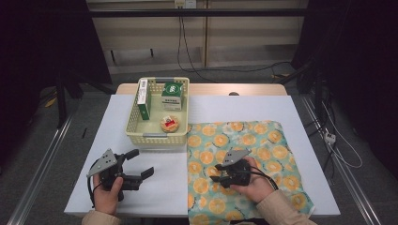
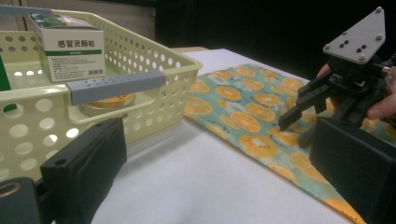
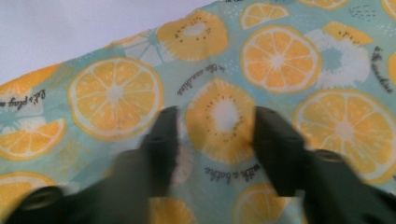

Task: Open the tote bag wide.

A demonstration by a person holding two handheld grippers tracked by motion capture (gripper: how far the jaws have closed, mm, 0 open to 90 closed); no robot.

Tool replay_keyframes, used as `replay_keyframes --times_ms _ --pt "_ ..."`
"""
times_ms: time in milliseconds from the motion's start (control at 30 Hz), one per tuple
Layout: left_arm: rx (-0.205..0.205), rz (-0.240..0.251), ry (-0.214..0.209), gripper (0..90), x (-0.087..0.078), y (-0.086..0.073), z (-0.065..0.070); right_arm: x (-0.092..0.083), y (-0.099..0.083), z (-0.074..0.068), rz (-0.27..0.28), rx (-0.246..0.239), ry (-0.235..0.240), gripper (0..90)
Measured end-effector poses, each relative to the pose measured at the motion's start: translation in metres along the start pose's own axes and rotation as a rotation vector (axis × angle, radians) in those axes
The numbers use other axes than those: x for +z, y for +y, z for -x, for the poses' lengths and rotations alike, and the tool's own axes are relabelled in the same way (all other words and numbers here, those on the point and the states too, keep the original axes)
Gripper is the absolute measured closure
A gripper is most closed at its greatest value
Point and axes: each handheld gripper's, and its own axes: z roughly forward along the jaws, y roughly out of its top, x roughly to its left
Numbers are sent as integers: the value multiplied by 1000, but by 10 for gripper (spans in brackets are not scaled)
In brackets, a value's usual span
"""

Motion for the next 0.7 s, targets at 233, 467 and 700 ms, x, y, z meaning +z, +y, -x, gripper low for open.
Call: replay_keyframes --times_ms 233,467,700 --pt "1 4 2 36 -1 0 1 2 1 -1 13 -24 -11 859" --pt "0 5 5 36 -1 0 0 4 3 -2 4 -35 -23 900" --pt "0 7 6 36 -2 0 0 2 6 13 48 70 -18 900"
